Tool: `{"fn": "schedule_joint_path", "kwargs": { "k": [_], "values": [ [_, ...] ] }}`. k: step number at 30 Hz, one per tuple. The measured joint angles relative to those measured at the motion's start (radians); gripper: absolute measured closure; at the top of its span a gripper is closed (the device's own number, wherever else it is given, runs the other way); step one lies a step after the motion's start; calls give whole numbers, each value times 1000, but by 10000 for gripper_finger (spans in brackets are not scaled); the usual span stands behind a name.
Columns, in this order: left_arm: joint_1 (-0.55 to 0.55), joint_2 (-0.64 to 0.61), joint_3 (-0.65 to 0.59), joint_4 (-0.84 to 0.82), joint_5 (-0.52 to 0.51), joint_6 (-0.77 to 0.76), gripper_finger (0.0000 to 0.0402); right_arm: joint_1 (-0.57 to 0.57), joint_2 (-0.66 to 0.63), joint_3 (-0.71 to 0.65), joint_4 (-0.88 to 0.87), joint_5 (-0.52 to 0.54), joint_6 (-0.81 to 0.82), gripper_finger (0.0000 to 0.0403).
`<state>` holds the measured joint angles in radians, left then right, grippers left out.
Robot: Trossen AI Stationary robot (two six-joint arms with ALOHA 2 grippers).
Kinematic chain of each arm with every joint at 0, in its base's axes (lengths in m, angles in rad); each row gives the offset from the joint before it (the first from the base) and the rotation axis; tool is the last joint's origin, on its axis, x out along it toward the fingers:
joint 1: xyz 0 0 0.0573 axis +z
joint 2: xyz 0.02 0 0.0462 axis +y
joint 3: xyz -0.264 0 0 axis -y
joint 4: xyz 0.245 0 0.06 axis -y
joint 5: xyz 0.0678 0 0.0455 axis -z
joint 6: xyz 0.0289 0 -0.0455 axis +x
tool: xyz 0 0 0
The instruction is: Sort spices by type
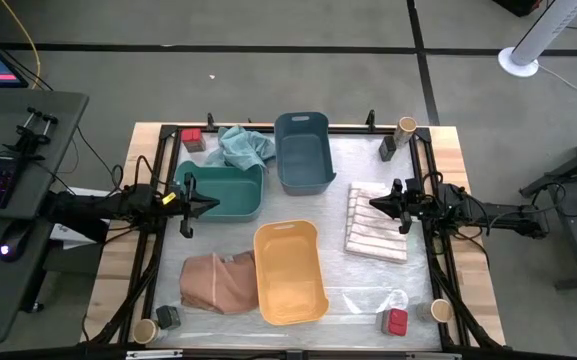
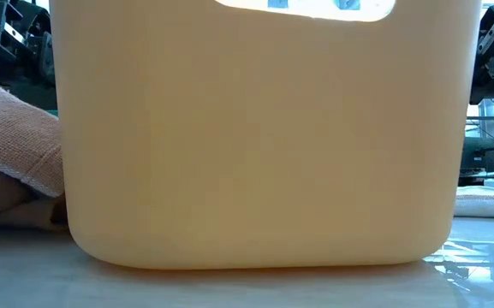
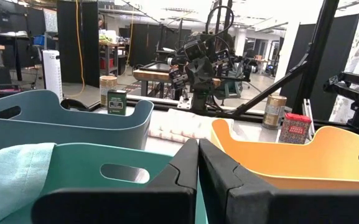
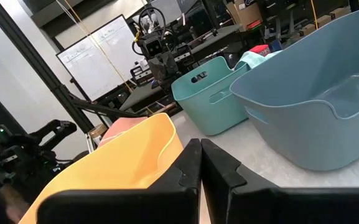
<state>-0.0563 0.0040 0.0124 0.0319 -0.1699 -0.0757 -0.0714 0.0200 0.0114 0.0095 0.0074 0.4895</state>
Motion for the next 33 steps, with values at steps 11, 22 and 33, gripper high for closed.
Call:
{"fn": "schedule_joint_path", "kwargs": {
  "k": [11,22,33],
  "values": [
    [0,0,0,0,0,0,401,0,0,0,0,0,0,402],
    [4,1,-1,101,-22,-81,401,0,0,0,0,0,0,402],
    [6,7,0,822,-208,-646,401,0,0,0,0,0,0,402]
  ]
}}
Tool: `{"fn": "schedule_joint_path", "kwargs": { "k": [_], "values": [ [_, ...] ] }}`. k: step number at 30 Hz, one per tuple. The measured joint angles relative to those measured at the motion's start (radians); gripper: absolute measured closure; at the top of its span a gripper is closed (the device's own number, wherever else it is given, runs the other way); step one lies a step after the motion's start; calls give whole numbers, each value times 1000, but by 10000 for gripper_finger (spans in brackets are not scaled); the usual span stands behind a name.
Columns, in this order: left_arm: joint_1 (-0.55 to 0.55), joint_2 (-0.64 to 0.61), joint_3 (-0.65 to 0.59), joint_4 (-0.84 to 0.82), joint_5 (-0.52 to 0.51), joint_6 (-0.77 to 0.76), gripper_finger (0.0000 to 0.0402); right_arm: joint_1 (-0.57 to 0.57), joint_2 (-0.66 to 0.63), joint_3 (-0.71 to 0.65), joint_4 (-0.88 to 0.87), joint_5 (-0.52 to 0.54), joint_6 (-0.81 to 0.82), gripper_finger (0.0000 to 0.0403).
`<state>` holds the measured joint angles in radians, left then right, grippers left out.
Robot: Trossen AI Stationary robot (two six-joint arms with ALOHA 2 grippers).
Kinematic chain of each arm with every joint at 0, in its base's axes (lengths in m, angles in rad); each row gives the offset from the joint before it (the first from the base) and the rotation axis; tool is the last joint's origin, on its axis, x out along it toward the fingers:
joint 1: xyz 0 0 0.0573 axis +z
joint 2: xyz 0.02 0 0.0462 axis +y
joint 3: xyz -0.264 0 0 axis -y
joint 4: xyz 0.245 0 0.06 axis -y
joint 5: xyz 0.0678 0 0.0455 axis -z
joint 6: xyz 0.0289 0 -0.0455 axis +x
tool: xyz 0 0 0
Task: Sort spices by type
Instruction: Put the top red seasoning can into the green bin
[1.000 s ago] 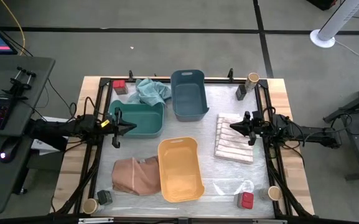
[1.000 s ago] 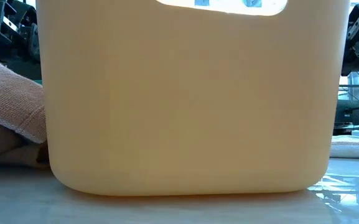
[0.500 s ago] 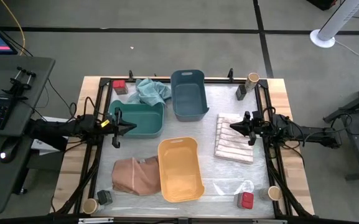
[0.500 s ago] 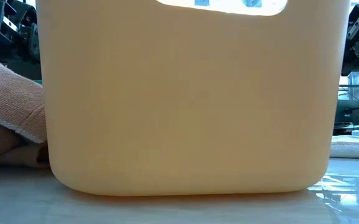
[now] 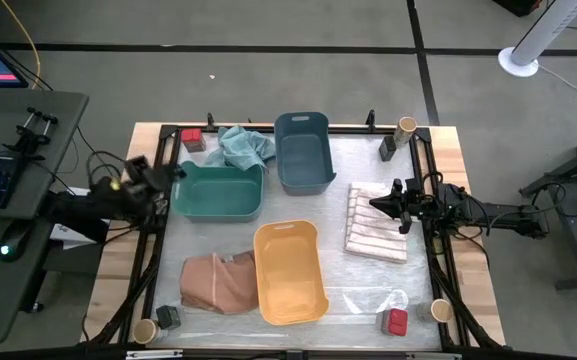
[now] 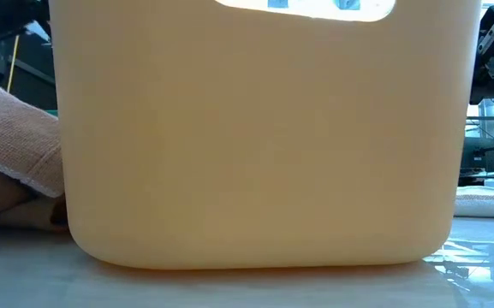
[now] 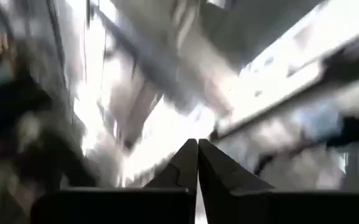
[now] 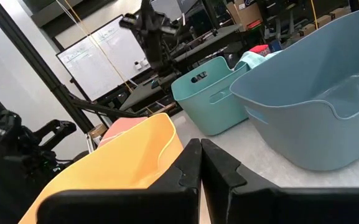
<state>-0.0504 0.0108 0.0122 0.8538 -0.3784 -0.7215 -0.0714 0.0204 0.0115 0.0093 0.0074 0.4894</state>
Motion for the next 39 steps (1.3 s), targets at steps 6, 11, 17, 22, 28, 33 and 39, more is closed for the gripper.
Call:
{"fn": "schedule_joint_path", "kwargs": {
  "k": [6,11,17,22,28,33,39],
  "values": [
    [25,99,185,-400,-73,-52,401,0,0,0,0,0,0,402],
    [162,290,555,-1026,-79,-39,401,0,0,0,0,0,0,402],
    [475,576,981,-1637,26,22,401,0,0,0,0,0,0,402],
    [699,875,1128,-1734,402,58,401,0,0,0,0,0,0,402],
    [930,1202,1239,-1906,473,208,401,0,0,0,0,0,0,402],
    [1049,1341,1326,-1898,549,320,401,0,0,0,0,0,0,402],
    [1142,1421,1413,-1865,535,483,401,0,0,0,0,0,0,402]
  ]
}}
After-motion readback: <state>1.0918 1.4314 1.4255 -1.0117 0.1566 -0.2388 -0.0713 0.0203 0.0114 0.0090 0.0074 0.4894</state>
